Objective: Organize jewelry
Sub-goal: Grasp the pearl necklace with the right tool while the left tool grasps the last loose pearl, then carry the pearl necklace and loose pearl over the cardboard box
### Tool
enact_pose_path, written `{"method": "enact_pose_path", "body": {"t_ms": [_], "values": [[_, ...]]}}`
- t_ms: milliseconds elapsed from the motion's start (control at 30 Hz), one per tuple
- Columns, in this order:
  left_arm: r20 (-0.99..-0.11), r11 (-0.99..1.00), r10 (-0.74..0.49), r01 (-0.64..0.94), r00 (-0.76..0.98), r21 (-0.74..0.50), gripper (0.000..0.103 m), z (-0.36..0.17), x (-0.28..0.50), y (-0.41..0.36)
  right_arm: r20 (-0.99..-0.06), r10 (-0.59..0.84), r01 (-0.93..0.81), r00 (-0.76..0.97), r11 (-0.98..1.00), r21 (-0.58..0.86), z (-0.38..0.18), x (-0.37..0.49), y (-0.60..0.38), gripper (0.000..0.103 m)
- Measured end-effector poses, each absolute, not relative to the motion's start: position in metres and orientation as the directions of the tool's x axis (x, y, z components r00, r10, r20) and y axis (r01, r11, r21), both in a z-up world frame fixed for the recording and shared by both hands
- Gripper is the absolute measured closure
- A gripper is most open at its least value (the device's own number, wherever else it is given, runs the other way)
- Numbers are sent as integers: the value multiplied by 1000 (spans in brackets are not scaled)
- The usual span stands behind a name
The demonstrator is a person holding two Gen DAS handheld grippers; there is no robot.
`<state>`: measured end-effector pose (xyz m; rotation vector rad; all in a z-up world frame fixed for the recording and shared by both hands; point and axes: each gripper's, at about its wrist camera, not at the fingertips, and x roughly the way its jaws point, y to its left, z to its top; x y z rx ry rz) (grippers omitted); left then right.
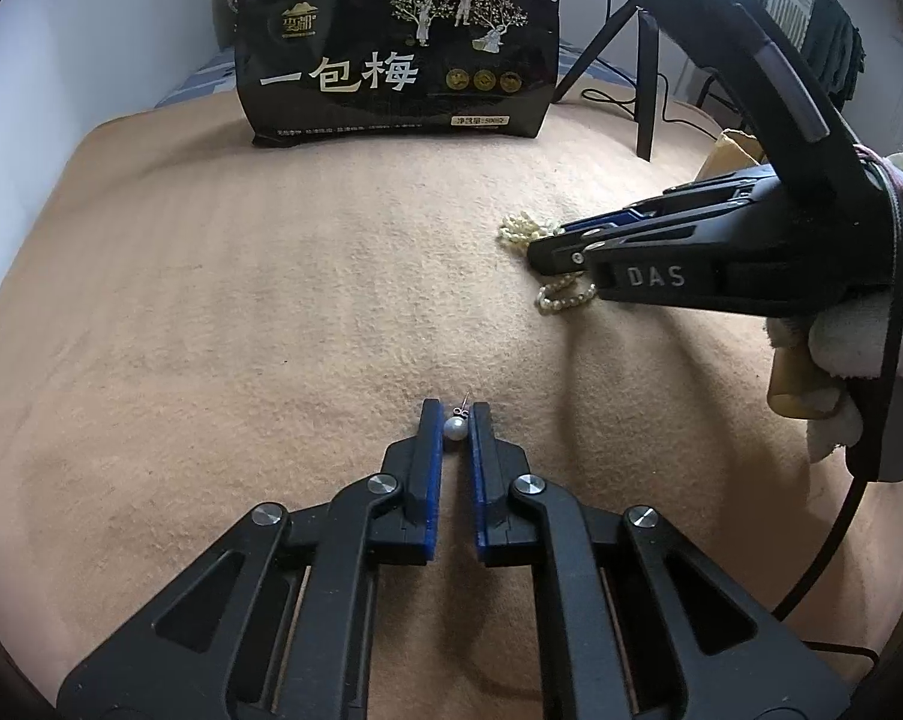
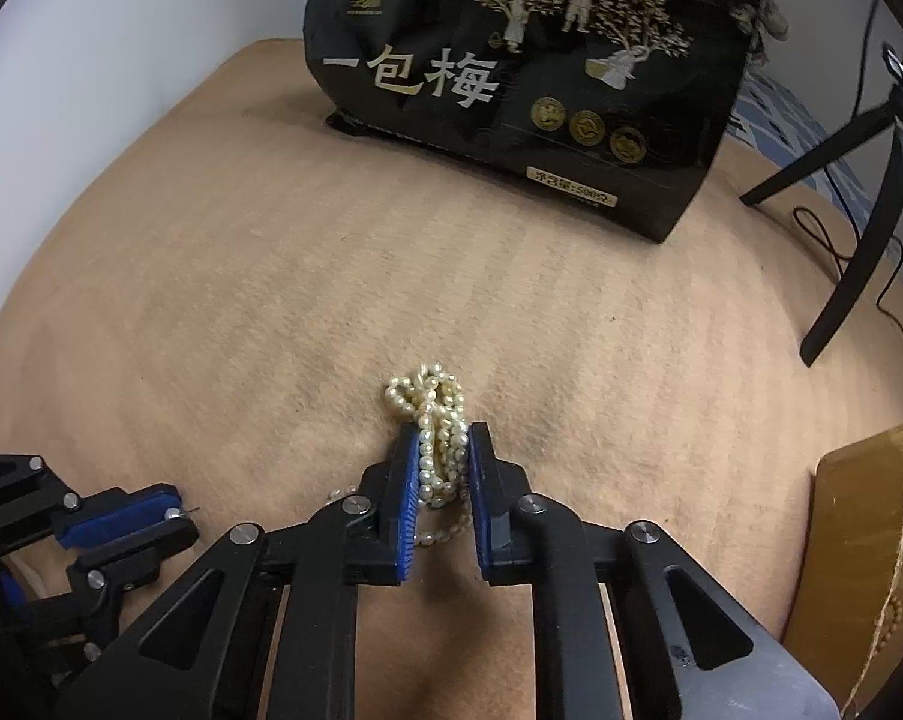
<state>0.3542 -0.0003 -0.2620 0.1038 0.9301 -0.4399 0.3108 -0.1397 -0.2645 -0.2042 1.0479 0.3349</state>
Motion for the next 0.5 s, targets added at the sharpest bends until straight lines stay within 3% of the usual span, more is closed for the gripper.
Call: {"method": "enact_pose_path", "body": {"t_ms": [67,500], "values": [[-793,909,-319,405,519,-101,97,-261,352,1,-873,180,-361,453,932,5,-263,308,-144,97],[-768,923,-311,369,560,-105,97,-237,332,7,-842,270,-356,467,929,101,-228,271,-183,98]]}}
